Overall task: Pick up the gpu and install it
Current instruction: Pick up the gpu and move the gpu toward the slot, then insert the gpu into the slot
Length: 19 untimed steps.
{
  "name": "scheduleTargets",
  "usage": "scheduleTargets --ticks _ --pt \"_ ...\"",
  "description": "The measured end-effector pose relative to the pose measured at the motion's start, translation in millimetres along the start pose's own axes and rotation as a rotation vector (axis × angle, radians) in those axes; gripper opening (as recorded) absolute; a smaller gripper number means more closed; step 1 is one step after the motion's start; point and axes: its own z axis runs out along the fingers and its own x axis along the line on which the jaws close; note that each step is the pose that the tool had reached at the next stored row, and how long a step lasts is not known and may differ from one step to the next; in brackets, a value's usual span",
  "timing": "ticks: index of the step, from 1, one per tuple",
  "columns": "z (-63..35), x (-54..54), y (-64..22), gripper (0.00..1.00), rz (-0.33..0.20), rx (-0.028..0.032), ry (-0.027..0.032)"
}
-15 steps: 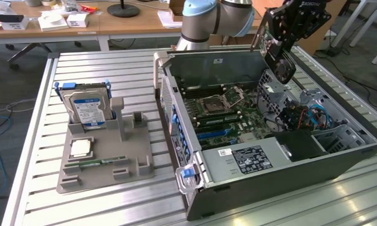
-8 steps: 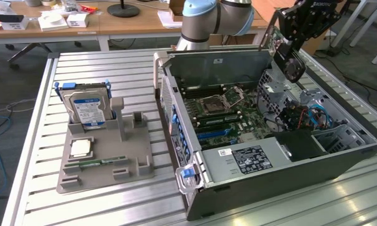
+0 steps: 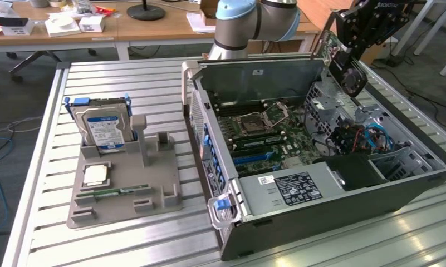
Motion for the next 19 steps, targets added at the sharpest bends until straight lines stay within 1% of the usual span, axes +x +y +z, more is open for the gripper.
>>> scheduleTargets --ticks 2,5,19 --pt "0.0 -0.2 0.0 0.25 0.0 0.0 0.0" --pt "0.1 -3.1 0.1 0.25 0.0 -0.0001 0.0" --pt "0.1 -3.1 0.1 0.25 0.0 0.0 0.0"
